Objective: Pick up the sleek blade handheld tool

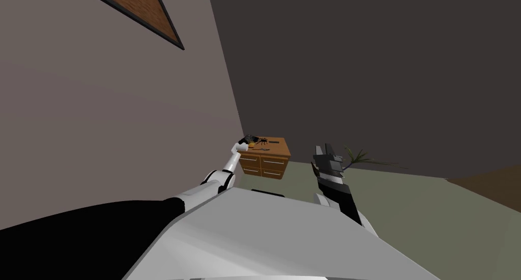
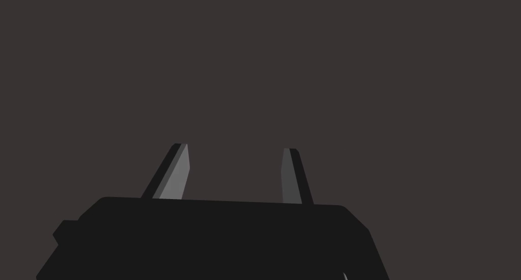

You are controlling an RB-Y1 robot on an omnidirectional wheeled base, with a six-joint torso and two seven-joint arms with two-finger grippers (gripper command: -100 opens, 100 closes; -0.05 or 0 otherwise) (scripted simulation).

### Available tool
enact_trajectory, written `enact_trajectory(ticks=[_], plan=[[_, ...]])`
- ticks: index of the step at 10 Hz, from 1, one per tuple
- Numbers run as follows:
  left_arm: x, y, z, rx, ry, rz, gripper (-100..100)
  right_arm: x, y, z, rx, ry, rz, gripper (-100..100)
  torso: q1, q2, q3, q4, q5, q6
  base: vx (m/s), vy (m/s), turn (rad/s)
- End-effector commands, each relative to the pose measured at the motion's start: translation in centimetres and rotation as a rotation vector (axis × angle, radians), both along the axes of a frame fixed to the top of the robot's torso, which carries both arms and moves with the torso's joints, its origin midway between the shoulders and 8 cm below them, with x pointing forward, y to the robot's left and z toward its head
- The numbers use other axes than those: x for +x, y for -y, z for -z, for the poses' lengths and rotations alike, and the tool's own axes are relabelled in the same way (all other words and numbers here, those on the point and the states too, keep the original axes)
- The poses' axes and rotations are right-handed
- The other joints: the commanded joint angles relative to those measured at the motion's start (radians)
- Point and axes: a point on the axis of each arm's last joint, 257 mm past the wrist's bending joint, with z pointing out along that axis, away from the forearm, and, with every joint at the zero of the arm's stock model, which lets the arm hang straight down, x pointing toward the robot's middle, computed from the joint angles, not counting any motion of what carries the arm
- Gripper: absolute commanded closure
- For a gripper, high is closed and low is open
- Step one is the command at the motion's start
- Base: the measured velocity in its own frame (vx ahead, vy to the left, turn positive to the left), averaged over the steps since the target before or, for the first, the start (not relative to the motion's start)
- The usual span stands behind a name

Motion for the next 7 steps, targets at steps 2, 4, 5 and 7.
enact_trajectory(ticks=[2, 4, 5, 7], plan=[[0.8, 1.6, 1.4, -0.028, -0.082, 0.007, -100, 0.0, 0.0, 0.0, 0.000, 0.000, 0.000, 0, 0.000, 0.000, 0.000, 0.000, 0.000, 0.000, -0.002, 0.014, -0.015], [0.7, 2.4, 3.8, -0.046, -0.163, 0.005, -100, 0.0, 0.0, 0.0, 0.000, 0.000, 0.000, 0, 0.000, 0.000, 0.000, 0.000, 0.000, 0.000, 0.005, 0.015, -0.015], [0.4, 2.1, 4.9, -0.046, -0.187, 0.000, -100, 0.0, 0.0, 0.0, 0.000, 0.000, 0.000, 0, 0.000, -0.001, 0.000, 0.000, 0.000, 0.000, 0.011, 0.015, -0.012], [0.2, 3.1, 6.6, -0.062, -0.254, 0.001, -100, 0.0, 0.0, 0.0, 0.000, 0.000, 0.000, 0, 0.000, -0.001, -0.001, 0.000, 0.000, 0.000, 0.014, 0.013, -0.017]])
